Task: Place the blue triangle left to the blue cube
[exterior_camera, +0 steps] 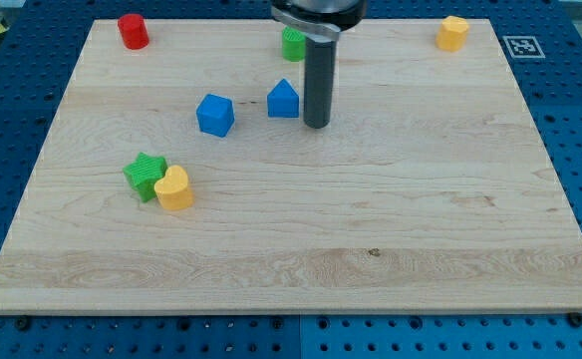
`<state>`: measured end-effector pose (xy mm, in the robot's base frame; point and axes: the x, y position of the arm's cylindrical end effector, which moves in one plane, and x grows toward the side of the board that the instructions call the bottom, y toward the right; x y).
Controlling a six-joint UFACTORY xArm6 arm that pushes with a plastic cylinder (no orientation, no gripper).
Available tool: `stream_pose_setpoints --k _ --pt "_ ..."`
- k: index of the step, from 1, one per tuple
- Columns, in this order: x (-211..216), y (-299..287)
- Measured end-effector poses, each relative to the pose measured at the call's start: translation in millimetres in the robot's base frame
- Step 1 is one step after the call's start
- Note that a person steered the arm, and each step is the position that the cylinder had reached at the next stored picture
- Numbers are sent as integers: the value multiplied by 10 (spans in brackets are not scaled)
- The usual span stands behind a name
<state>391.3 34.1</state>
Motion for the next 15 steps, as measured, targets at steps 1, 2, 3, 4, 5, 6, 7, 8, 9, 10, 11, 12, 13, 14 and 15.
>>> stream_pose_setpoints --k 1,2,3,4,5,6,7,8,9,10,11,12,13,14,15 --pt "-170 -20" --pt "-233 -243" --pt "-242 -522" --pt "-333 -712" --pt "-360 -877" --pt "-360 -1051" --pt "-360 -1291" --pt "-360 -1505" --pt "-359 -1689" --pt "-352 -1776" --pt "-260 -1809" --pt "-68 -1809" --pt "93 -1810" --pt "100 -1879" --pt "128 -1922"
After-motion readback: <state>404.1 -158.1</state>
